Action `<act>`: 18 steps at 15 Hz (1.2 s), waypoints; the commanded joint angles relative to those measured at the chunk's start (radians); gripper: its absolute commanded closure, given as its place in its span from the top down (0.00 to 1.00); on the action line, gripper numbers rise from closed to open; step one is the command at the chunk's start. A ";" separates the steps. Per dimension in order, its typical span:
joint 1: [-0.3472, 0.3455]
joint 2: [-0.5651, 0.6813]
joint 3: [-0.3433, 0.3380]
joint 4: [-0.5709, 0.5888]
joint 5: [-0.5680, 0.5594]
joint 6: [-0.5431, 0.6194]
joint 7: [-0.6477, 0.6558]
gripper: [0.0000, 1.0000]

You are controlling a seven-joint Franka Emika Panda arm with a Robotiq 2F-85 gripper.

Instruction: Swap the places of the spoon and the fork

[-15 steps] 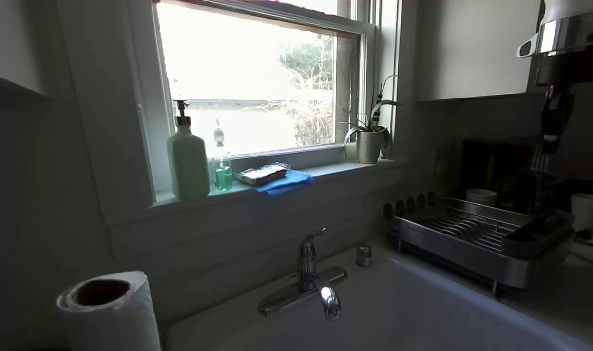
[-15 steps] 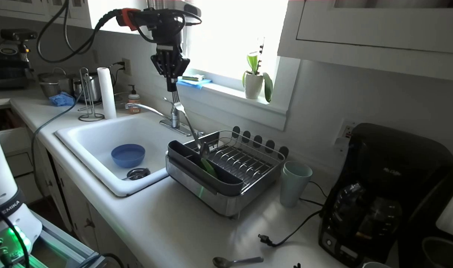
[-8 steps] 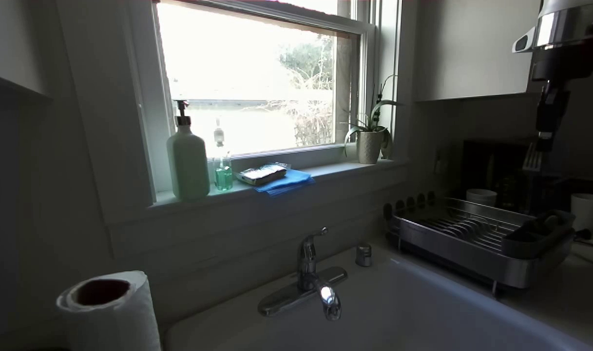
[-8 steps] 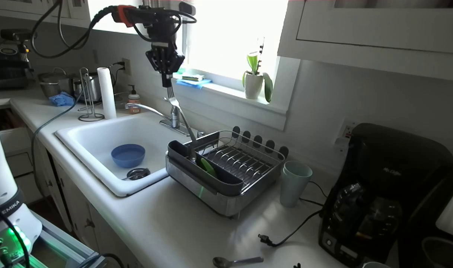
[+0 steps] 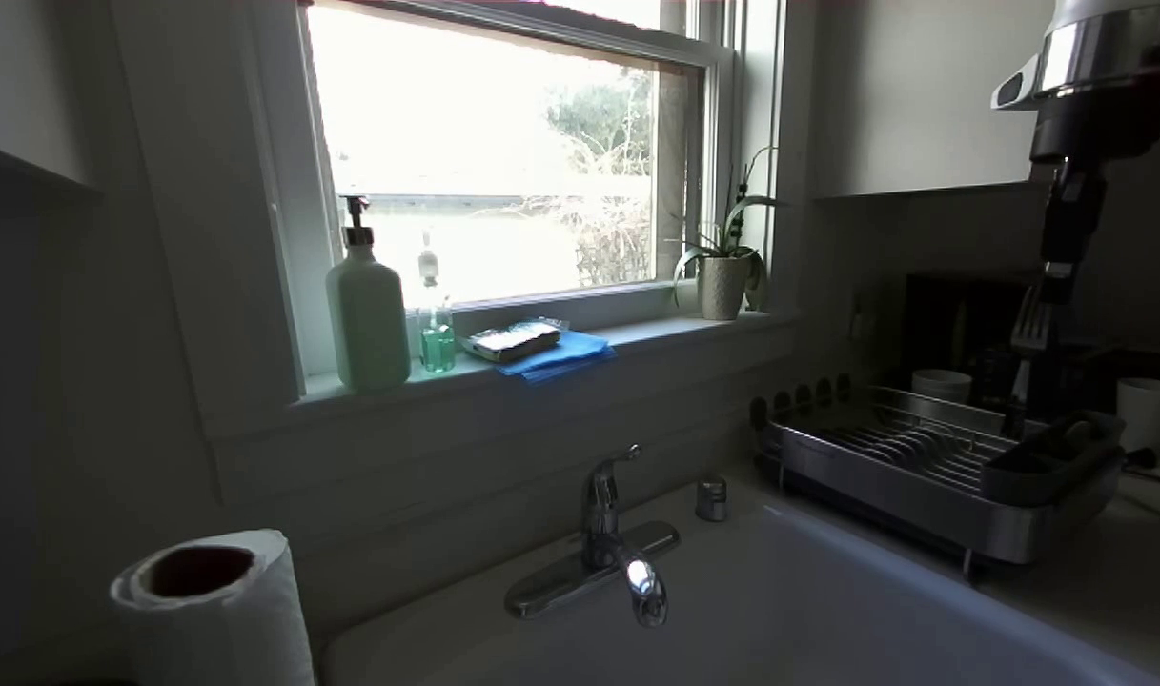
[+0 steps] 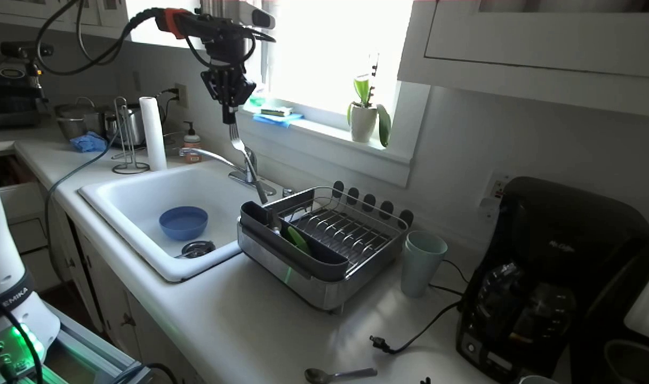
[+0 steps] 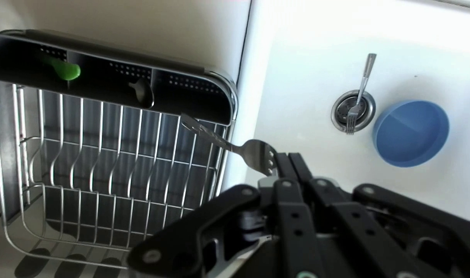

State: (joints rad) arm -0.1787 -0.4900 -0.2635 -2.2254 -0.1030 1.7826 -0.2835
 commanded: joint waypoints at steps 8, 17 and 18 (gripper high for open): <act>-0.010 0.074 -0.026 -0.030 0.019 -0.017 -0.013 0.01; -0.012 0.217 -0.047 -0.038 0.046 0.090 -0.030 0.01; -0.013 0.230 -0.046 -0.039 0.047 0.094 -0.030 0.01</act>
State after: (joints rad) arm -0.1823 -0.2989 -0.3074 -2.2599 -0.0789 1.8474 -0.2932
